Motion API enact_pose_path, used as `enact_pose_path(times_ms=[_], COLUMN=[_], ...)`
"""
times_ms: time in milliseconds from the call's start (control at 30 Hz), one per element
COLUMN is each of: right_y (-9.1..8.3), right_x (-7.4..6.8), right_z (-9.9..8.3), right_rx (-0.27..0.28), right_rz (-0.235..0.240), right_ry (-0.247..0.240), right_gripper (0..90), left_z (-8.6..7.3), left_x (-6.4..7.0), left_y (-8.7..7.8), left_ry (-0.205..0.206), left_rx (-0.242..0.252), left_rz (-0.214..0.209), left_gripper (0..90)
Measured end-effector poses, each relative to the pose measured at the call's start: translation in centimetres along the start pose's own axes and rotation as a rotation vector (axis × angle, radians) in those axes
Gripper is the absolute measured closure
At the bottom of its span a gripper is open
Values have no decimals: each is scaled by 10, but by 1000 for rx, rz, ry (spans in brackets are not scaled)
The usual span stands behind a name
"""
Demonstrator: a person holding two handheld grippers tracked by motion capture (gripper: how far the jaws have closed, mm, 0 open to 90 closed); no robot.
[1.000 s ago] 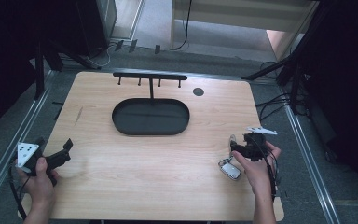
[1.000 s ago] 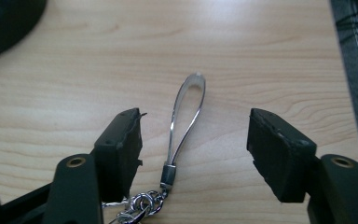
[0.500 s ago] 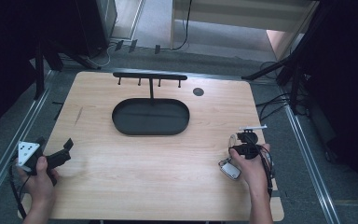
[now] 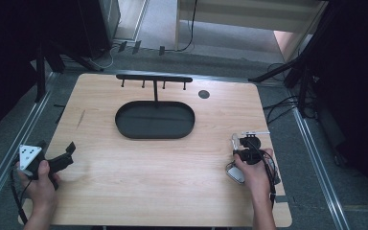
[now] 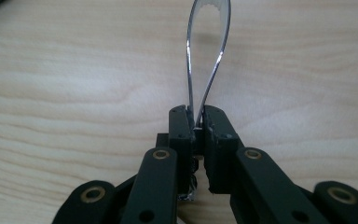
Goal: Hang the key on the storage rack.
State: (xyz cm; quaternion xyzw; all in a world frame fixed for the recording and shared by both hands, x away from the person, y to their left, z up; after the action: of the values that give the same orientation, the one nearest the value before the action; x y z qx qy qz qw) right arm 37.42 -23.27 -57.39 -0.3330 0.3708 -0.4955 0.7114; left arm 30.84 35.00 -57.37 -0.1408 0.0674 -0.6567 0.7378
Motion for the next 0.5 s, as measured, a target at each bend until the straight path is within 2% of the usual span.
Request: enact_pose_path(times_ms=[33,67,100,133,233,300,333,367,400,500], right_y=[-4,-4,-10,-10,-17,-26,-26,-33,-33,-42], right_x=[-3,-3,-8,-8,-13,-19,-19,-23,-23,-30], right_z=[5,5,10,10,17,24,24,28,28,34], right_rx=[52,52,116,116,199,311,311,377,377,489], right_rz=[-1,-1,7,7,0,-6,-6,3,3,-1], right_ry=[-13,-13,-37,-37,-66,-103,-103,-115,-115,-149], right_gripper=[835,835,835,835,836,836,836,835,835,835], left_z=[0,0,0,0,0,0,0,0,0,0], left_x=[0,0,0,0,0,0,0,0,0,0], left_y=[0,0,0,0,0,0,0,0,0,-1], left_ry=[0,-1,-1,-1,1,1,2,2,2,-1], left_rx=[0,0,0,0,2,2,3,5,5,8], left_rz=[0,0,-1,-1,0,0,0,0,0,1], left_gripper=[0,0,0,0,0,0,0,0,0,0])
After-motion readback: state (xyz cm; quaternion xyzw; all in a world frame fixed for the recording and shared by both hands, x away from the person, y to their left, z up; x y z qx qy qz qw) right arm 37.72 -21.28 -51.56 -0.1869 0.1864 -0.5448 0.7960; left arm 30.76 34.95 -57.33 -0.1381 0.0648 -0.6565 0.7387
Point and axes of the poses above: each handheld gripper's, and its own axes: y roughly forward along the jaws, z roughly out of its top, x roughly to its right, the point moved 8 cm from there along y, roughly forward along the jaws, and after that the axes turned 8 degrees about z, right-handed, at the moved point
